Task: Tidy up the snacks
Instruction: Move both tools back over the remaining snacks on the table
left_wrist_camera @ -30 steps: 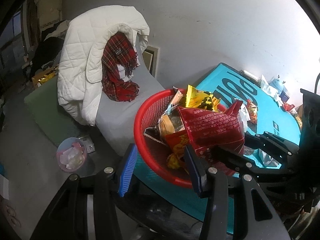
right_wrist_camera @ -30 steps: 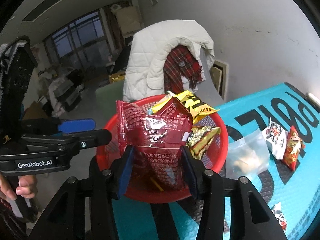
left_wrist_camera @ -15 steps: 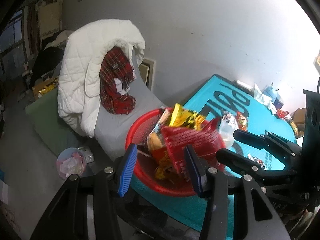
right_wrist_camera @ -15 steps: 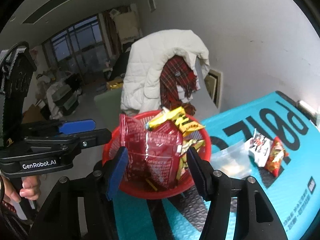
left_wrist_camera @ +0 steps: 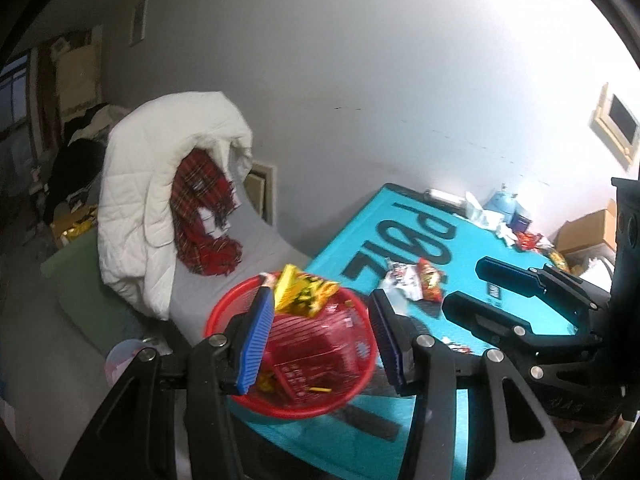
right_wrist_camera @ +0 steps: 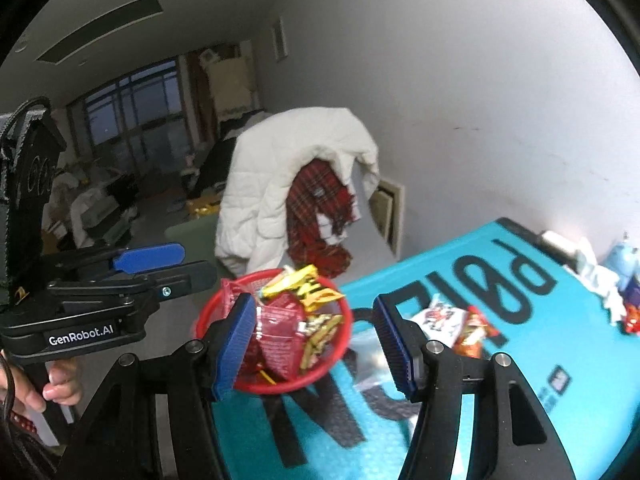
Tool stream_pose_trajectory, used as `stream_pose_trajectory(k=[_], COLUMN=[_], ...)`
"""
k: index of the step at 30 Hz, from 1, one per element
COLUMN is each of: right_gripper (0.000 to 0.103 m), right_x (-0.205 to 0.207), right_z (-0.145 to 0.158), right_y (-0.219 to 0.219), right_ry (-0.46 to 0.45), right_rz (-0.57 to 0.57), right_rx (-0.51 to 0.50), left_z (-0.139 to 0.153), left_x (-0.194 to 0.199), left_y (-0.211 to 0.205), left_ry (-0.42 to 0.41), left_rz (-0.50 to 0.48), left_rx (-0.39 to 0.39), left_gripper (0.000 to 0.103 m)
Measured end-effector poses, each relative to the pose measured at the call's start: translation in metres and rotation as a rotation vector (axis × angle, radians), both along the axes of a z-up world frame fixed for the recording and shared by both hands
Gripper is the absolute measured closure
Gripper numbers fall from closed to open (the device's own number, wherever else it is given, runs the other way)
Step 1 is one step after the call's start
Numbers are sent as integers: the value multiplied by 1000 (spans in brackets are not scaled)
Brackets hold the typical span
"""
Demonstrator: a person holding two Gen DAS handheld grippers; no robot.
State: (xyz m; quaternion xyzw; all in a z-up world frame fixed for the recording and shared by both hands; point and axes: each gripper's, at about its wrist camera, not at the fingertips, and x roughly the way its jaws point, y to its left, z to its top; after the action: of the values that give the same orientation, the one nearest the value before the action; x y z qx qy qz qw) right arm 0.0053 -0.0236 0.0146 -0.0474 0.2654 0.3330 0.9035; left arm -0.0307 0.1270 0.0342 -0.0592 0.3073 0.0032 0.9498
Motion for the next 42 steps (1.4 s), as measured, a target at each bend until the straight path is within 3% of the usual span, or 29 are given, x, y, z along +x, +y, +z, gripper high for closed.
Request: stream_pose_trajectory(k=[8, 22, 42], right_gripper=[39, 37, 37], right_x=[-11, -27, -26], right_z=[8, -7, -60], right_y=[-41, -100, -157], right_ry=[-5, 41, 206], right_rz=[-94, -225, -351], right_rx=[5, 1, 7], left_z=[3, -17, -66], left_x=[5, 15, 34], left_y=[-35, -93, -147], left_ry=[8, 62, 204], left_rz=[-84, -232, -376], left_rx=[-4, -19, -41], left_gripper=[55, 55, 55])
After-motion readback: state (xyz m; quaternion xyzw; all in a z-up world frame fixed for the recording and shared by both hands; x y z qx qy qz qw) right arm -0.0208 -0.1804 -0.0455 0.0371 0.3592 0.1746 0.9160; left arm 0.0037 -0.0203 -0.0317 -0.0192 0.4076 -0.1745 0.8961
